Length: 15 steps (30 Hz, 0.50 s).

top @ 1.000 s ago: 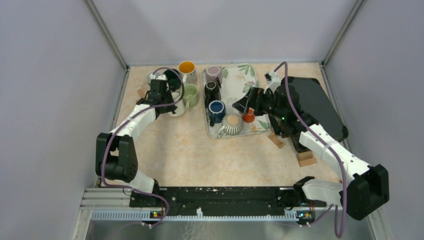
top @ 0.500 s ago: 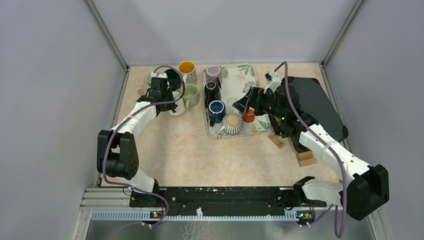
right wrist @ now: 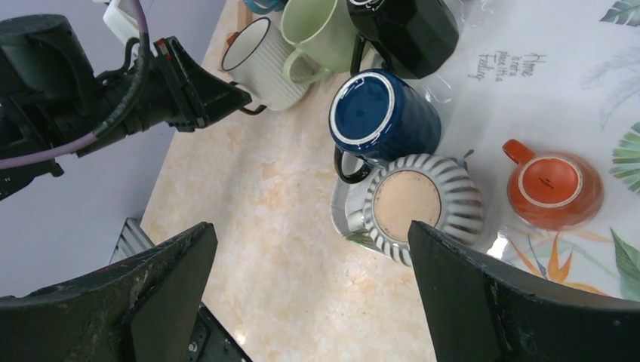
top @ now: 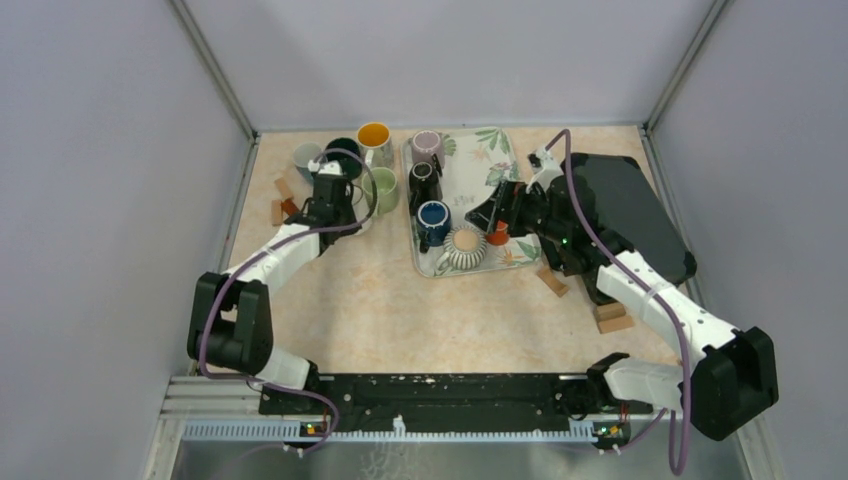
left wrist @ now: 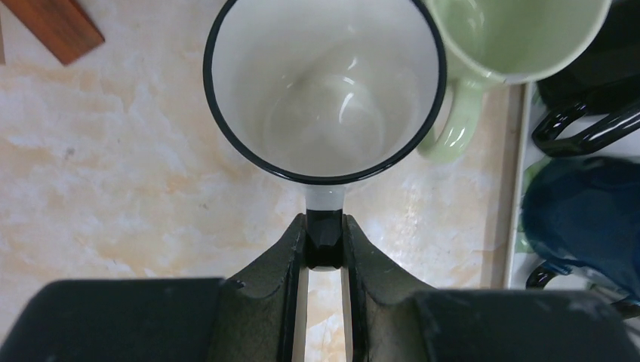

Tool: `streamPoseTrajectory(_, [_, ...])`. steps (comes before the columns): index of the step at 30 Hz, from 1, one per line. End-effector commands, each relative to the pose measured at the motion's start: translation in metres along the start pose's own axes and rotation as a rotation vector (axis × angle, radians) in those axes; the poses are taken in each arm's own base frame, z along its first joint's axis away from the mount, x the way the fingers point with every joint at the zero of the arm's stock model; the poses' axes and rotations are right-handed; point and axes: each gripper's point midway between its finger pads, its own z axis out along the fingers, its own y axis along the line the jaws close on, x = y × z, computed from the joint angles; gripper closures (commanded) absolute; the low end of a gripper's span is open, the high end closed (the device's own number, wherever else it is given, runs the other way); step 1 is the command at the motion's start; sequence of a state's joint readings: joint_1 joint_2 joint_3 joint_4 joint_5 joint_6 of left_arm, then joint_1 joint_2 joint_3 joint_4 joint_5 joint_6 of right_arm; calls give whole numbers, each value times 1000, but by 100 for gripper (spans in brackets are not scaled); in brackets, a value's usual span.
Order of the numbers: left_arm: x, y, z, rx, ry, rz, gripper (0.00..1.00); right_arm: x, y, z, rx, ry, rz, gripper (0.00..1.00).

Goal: Turn the mug right side up
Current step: Place the cup at the center of the board.

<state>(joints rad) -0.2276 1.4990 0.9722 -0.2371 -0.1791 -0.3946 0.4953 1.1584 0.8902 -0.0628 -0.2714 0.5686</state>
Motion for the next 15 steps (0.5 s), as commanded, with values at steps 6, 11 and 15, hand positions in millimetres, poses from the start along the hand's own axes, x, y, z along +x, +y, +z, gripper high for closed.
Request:
streamPoseTrajectory(6, [16,18,2,-83,-51,-65,88,1,9,2,-47,-7,-17,1])
streamPoseTrajectory(11, [13,19,13,-108,-51,-70,87,3,5,2,-30,-3,-19,1])
streamPoseTrajectory(15, [3,18,22,-126,-60,-53,83,1,6,1,-29,-6,-22,1])
